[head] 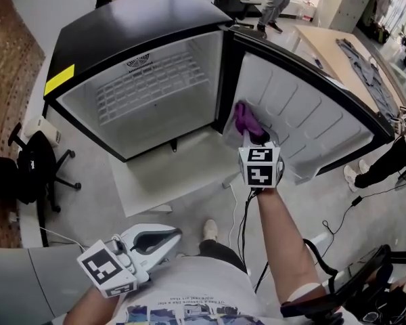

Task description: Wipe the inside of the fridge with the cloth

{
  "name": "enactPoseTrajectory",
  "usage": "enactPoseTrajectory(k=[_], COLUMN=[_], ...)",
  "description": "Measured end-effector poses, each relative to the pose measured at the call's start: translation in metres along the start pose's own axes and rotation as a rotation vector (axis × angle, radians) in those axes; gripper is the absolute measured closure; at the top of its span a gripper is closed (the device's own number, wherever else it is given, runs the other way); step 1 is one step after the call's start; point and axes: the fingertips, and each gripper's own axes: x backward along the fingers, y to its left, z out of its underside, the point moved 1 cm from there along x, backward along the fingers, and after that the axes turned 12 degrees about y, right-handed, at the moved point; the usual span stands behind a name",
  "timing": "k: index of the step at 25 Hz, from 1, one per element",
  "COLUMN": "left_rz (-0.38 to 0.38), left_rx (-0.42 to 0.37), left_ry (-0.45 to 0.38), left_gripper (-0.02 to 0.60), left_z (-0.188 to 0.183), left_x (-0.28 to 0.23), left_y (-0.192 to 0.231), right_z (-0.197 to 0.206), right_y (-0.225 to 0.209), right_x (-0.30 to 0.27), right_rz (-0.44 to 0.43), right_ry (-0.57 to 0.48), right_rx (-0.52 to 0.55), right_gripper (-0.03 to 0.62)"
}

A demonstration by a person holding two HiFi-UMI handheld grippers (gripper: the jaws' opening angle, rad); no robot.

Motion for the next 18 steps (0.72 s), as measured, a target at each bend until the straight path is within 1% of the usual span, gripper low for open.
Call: enactPoseTrajectory(k=[4,12,18], left_rz=[0.025,0.107,0.162], left_rx=[-0.014,-0.064,-0.093], left_ry=[0.016,0.032,0.044], left_gripper=[0.575,0.577,0.575], left_z=[-0.004,-0.017,-0.019], left_x=[-0.010,-0.032,-0.042], left_y=[-0.001,-0.010,-0.016], right_z=[0.009,0.036,0.062], right_y=[-0.018,-0.059,-0.093], right_x=[0.003,0.031,0.061], right_rz=[0.034,0.125,0.214], right_ry=[0.014,0.028,0.044], right_rx=[-0.015,-0.053,-0.100], right_gripper=[0.540,0.540,0.540])
